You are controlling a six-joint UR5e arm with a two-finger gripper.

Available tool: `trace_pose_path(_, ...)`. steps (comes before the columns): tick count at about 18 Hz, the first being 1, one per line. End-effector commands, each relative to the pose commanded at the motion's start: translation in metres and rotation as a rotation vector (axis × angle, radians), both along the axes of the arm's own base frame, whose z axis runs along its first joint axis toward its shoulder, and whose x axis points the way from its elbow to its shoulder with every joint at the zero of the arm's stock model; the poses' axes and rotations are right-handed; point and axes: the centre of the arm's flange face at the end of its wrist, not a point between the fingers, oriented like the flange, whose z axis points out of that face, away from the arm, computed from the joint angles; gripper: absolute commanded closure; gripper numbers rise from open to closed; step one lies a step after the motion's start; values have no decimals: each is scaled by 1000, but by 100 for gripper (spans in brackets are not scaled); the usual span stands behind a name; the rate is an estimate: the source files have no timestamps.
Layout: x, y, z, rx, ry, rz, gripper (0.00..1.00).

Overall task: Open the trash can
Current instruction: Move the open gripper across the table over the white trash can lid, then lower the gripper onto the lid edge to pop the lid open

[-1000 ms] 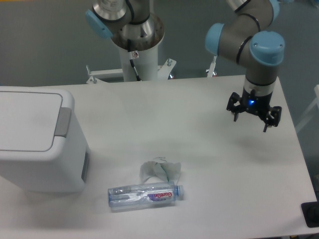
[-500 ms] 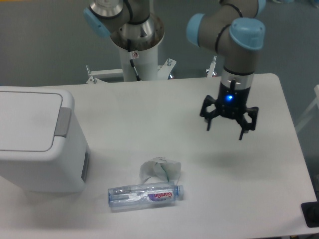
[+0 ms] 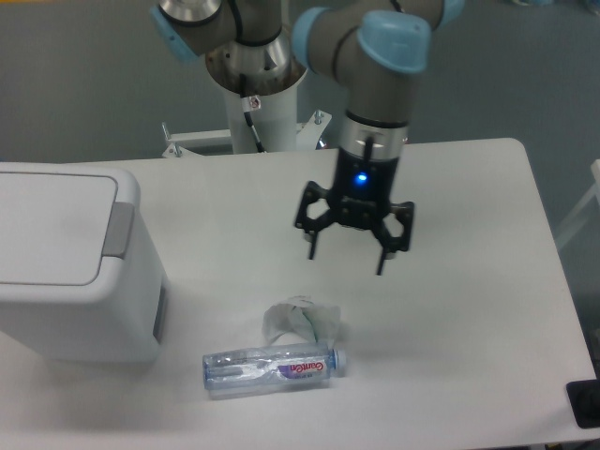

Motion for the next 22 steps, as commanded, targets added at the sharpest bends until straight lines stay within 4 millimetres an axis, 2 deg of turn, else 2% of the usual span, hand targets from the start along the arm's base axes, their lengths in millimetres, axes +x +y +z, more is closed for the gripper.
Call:
trace_pose_path(4,36,25,17,31,-63,43,0)
trace_pose_path(7,50,29,26,51,-76,63,0)
trace_pose_path(11,89,44,41,70,-70,5,0)
trace_pose_path(14,113,55,41,70,-79,-30,0)
trace_pose_path(22,132,62,32,54,-91,-61,0)
